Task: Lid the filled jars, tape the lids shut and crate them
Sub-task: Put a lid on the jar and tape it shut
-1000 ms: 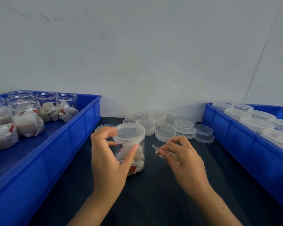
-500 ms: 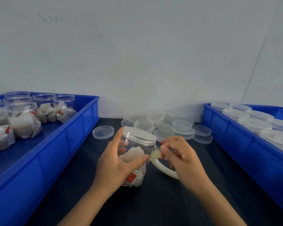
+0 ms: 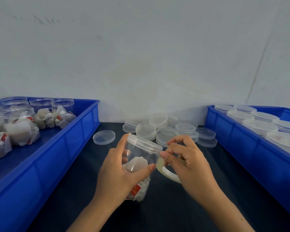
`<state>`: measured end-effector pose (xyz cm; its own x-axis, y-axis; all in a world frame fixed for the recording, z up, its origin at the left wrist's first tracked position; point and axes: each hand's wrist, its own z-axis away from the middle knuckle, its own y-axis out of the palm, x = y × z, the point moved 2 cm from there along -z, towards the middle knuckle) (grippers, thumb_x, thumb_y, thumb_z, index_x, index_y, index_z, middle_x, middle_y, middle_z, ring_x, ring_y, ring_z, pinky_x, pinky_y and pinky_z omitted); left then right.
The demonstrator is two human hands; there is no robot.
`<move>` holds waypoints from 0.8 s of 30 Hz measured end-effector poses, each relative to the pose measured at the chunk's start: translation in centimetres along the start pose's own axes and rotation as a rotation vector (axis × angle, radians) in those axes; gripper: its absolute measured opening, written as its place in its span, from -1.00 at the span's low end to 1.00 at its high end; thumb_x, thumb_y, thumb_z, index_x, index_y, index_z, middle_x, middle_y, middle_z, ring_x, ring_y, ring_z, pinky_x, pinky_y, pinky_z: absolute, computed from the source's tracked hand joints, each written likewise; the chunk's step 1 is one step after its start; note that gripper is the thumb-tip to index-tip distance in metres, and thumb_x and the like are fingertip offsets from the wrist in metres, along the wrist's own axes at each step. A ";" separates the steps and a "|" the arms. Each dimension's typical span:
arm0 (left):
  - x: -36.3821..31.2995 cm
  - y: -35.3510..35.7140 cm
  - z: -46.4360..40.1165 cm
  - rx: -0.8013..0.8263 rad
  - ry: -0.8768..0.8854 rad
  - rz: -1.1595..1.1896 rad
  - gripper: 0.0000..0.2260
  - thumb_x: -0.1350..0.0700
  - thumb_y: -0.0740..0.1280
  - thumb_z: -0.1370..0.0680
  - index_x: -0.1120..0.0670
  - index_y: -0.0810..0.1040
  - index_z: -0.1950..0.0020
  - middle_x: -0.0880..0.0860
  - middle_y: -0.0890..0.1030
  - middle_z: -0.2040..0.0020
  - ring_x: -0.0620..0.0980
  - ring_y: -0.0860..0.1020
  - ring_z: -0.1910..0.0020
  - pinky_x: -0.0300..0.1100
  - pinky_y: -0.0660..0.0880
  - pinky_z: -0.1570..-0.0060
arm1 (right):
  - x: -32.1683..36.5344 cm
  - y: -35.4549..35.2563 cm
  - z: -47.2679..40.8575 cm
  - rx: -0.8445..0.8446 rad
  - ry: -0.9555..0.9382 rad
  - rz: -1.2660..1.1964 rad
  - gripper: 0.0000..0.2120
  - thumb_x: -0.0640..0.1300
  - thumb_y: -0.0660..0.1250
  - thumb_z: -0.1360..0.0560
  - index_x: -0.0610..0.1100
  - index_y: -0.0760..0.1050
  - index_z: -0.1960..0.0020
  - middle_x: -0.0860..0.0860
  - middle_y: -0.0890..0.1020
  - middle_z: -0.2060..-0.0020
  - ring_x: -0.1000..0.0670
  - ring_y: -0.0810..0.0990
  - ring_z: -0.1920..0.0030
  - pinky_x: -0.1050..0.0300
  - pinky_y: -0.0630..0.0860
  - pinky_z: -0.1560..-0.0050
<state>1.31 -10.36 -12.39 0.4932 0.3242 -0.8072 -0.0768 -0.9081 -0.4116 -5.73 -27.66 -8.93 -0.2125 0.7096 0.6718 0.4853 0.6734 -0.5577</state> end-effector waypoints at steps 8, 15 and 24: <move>-0.4 0.4 0.4 -0.021 0.036 -0.049 -0.14 -0.57 0.28 -0.09 -0.54 0.01 -0.33 -0.24 0.38 -0.16 -0.32 0.41 -0.08 -0.30 0.41 0.02 | -0.3 0.4 0.1 -0.001 0.021 0.022 -0.80 0.15 0.34 -0.46 0.08 0.56 0.25 0.28 0.42 -0.01 0.11 0.57 0.16 -0.01 0.60 0.12; -0.2 -0.1 -0.1 0.003 0.016 -0.015 -0.14 -0.55 0.32 -0.13 -0.51 0.05 -0.36 -0.26 0.43 -0.18 -0.30 0.46 -0.10 -0.32 0.41 0.06 | 0.1 -0.1 0.0 0.008 -0.060 -0.002 -0.82 0.14 0.31 -0.48 0.08 0.52 0.23 0.28 0.42 -0.03 0.06 0.57 0.16 -0.09 0.59 0.12; -0.4 -0.1 0.1 0.026 0.010 -0.008 -0.17 -0.55 0.31 -0.11 -0.54 0.04 -0.30 -0.25 0.42 -0.22 -0.33 0.43 -0.14 -0.34 0.39 0.03 | 0.3 0.0 0.2 -0.015 -0.078 0.061 -0.81 0.12 0.34 -0.48 0.09 0.52 0.27 0.28 0.40 -0.04 0.09 0.59 0.17 -0.02 0.61 0.15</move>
<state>1.05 -10.35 -12.09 0.5022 0.3292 -0.7996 -0.0950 -0.8981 -0.4294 -5.99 -27.39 -8.85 -0.2477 0.7636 0.5963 0.5119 0.6257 -0.5886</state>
